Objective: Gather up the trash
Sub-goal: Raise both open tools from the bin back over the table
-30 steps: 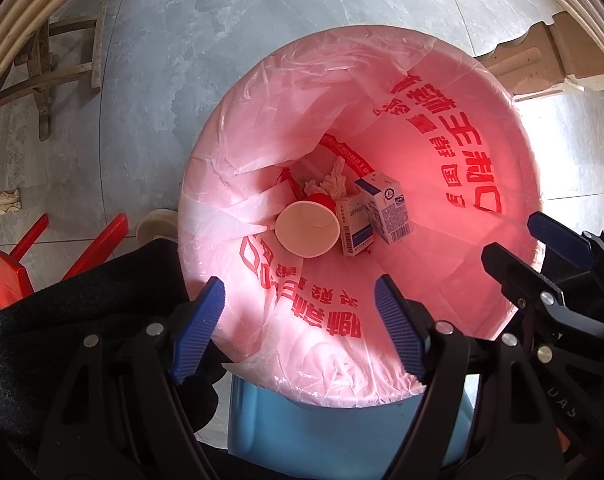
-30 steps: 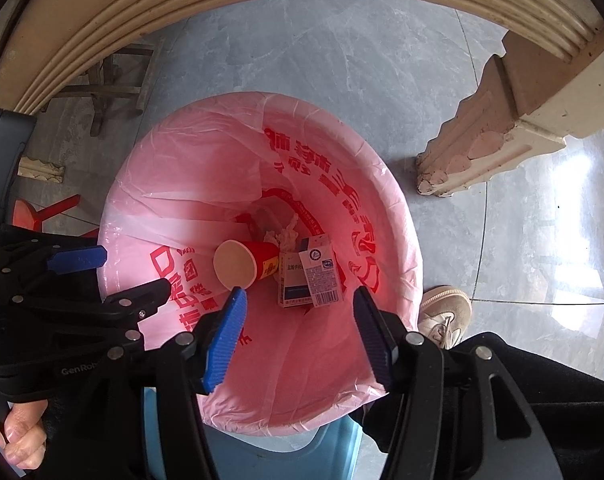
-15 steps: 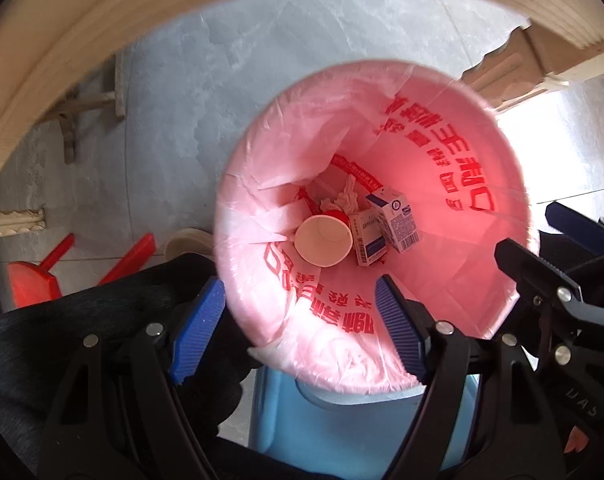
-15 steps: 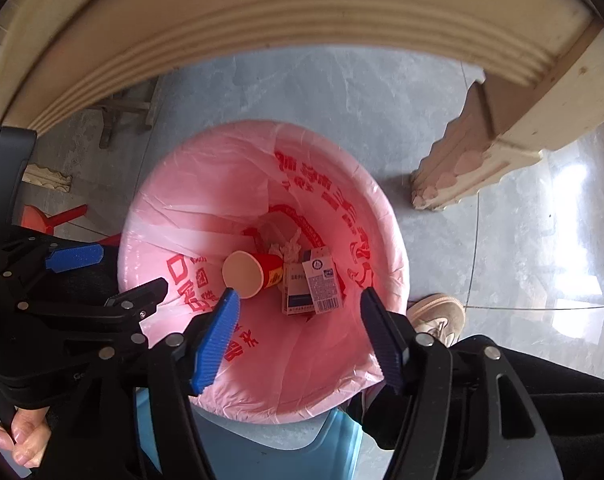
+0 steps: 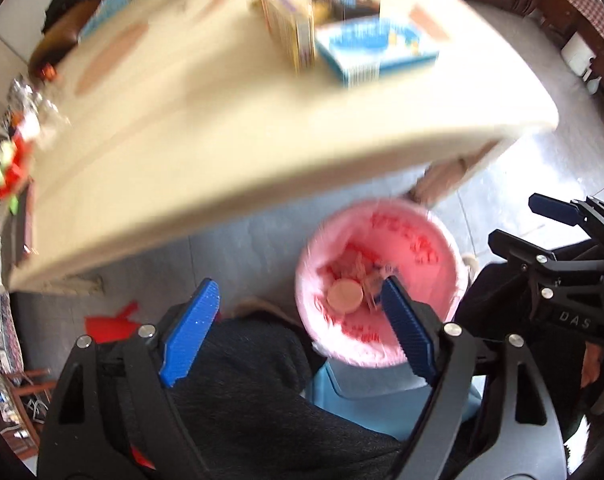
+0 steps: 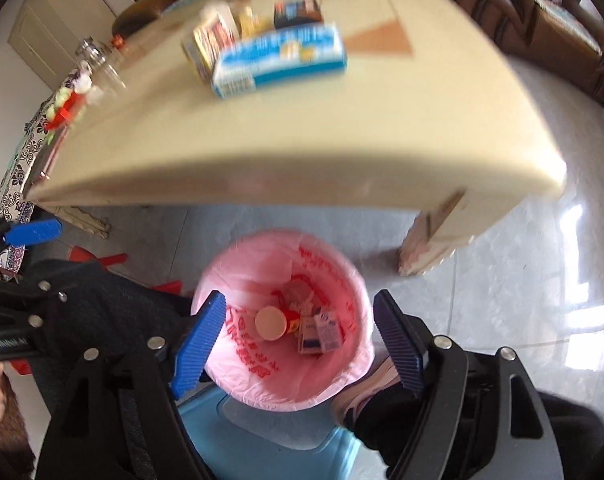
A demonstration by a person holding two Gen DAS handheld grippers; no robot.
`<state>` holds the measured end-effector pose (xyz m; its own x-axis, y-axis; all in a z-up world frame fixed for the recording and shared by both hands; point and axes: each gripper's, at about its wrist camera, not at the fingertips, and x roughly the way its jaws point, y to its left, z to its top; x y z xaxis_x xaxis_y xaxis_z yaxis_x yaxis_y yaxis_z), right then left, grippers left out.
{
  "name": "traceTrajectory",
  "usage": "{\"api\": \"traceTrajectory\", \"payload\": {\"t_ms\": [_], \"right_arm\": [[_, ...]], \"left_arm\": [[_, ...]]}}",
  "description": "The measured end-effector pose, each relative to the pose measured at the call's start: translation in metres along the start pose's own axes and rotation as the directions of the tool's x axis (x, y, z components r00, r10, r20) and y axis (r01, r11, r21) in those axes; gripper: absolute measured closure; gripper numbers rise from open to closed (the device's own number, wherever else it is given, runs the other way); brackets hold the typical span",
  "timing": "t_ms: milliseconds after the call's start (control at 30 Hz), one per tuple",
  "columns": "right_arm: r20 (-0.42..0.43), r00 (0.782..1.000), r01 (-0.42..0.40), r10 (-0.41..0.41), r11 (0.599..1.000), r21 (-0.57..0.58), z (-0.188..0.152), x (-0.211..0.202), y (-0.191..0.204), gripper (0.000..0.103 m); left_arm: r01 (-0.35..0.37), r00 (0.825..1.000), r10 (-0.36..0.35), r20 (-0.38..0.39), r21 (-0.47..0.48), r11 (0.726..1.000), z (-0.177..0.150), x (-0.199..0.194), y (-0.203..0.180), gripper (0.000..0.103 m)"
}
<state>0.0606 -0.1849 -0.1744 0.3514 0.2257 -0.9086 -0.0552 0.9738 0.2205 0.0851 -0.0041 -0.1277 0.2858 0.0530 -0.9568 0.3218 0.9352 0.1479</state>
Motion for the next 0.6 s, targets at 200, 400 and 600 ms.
{"api": "traceTrajectory", "payload": {"t_ms": [200, 400, 600], "right_arm": [[0.118, 0.993, -0.020, 0.026, 0.998, -0.052, 0.063, -0.087, 0.001, 0.026], [0.192, 0.978, -0.062, 0.075, 0.995, -0.074, 0.128, -0.151, 0.005, 0.025], [0.204, 0.974, -0.084, 0.095, 0.995, -0.062, 0.179, -0.179, 0.006, 0.025]], "left_arm": [[-0.014, 0.994, 0.015, 0.105, -0.005, 1.000, 0.053, -0.069, 0.015, 0.021], [0.003, 0.989, 0.002, 0.149, -0.031, 1.000, 0.106, -0.108, 0.029, 0.021], [0.004, 0.988, 0.001, 0.152, -0.031, 1.000, 0.146, -0.125, 0.032, 0.021]]}}
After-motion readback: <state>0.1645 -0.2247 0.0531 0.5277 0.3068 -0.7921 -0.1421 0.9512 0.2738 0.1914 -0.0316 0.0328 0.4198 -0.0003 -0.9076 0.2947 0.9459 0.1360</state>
